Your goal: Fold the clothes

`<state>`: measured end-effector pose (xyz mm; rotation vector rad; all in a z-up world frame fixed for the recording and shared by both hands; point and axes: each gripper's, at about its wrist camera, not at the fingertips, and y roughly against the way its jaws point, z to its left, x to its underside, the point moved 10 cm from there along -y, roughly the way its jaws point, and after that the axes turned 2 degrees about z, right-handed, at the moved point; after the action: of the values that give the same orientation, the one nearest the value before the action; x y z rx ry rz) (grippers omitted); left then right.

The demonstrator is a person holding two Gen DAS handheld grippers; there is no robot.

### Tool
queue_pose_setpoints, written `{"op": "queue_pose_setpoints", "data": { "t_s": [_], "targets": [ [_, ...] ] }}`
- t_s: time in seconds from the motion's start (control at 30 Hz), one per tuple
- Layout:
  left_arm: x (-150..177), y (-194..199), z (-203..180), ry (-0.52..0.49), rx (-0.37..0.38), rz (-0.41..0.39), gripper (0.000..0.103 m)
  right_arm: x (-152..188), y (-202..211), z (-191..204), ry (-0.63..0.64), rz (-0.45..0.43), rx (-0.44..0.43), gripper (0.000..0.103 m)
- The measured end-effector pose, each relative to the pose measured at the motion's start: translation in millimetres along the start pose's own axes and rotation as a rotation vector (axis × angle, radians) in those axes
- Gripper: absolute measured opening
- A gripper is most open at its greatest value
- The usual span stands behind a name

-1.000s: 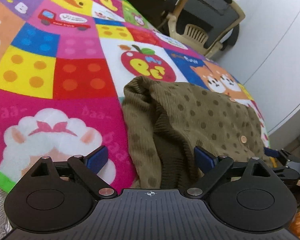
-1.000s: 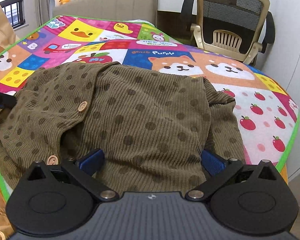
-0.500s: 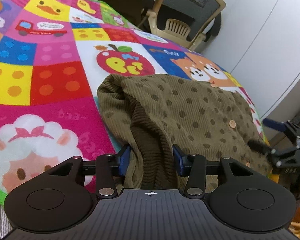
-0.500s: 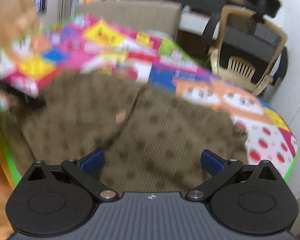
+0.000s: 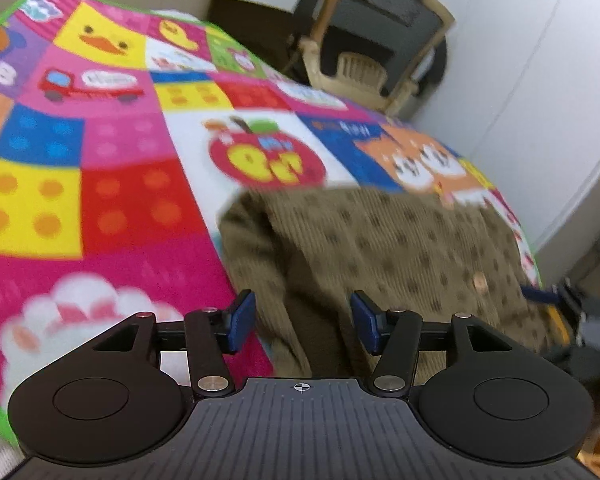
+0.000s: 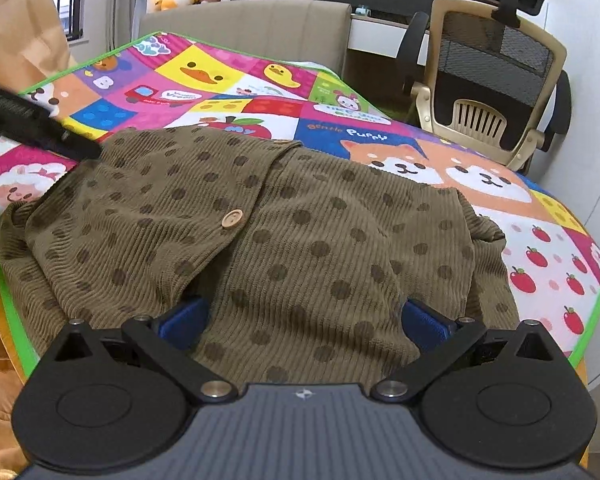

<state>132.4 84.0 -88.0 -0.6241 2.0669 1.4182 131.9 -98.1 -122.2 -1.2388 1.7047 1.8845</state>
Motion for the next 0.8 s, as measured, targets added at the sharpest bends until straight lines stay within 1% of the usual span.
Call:
{"op": "queue_pose_setpoints", "data": {
  "t_s": [0.07, 0.17, 0.2, 0.27, 0.3, 0.37, 0.4, 0.47, 0.53, 0.6, 0.67, 0.7, 0.73, 0.8],
  "targets": [
    [-11.4, -6.7, 7.7, -0.045, -0.072, -0.007, 0.060, 0.8, -0.4, -0.7, -0.009, -0.001, -0.009, 0.103],
    [-29.2, -15.7, 19.2, -0.113, -0.179, -0.018, 0.065, 1.2, -0.9, -0.9, -0.013, -0.002, -0.014, 0.103],
    [-33.1, -21.4, 21.5, -0.144, -0.206, -0.011, 0.066, 1.3, -1.1, -1.2, -0.015, -0.002, -0.017, 0.103],
    [-38.9, -36.9, 23.7, -0.197, -0.242, 0.009, 0.066, 2.0, -0.7, -2.8, -0.023, 0.001, -0.024, 0.103],
    [-43.6, -43.8, 25.7, -0.205, -0.251, 0.009, 0.066, 1.9, -1.0, -3.1, -0.026, 0.002, -0.026, 0.103],
    [-55.0, -55.8, 31.6, -0.199, -0.263, -0.004, 0.071, 2.0, -1.1, -2.7, -0.029, 0.001, -0.025, 0.103],
    [-60.8, -59.8, 35.6, -0.182, -0.261, -0.013, 0.077, 2.0, -1.1, -2.3, -0.029, 0.001, -0.024, 0.103],
    [-69.8, -66.4, 41.5, -0.150, -0.253, -0.024, 0.077, 2.2, -0.9, -2.0, -0.031, 0.002, -0.022, 0.103],
    [-69.8, -65.6, 41.4, -0.147, -0.248, -0.024, 0.078, 2.4, -0.5, -1.7, -0.033, 0.002, -0.023, 0.103],
    [-64.9, -55.4, 41.3, -0.149, -0.250, -0.028, 0.078, 2.7, 0.1, -1.6, -0.033, 0.002, -0.023, 0.103],
    [-55.2, -38.6, 42.8, -0.119, -0.227, -0.028, 0.078, 2.8, 0.7, -1.2, -0.032, 0.000, -0.021, 0.103],
    [-48.8, -29.7, 43.5, -0.095, -0.196, -0.022, 0.079, 2.8, 1.0, -1.2, -0.031, 0.000, -0.020, 0.103],
    [-39.6, -19.7, 41.9, -0.063, -0.131, -0.006, 0.080, 2.7, 1.2, -1.1, -0.031, -0.001, -0.019, 0.103],
    [-14.0, 0.3, 32.0, -0.031, -0.011, 0.026, 0.080, 2.0, 1.3, -0.6, -0.028, -0.001, -0.017, 0.103]
  ]
}}
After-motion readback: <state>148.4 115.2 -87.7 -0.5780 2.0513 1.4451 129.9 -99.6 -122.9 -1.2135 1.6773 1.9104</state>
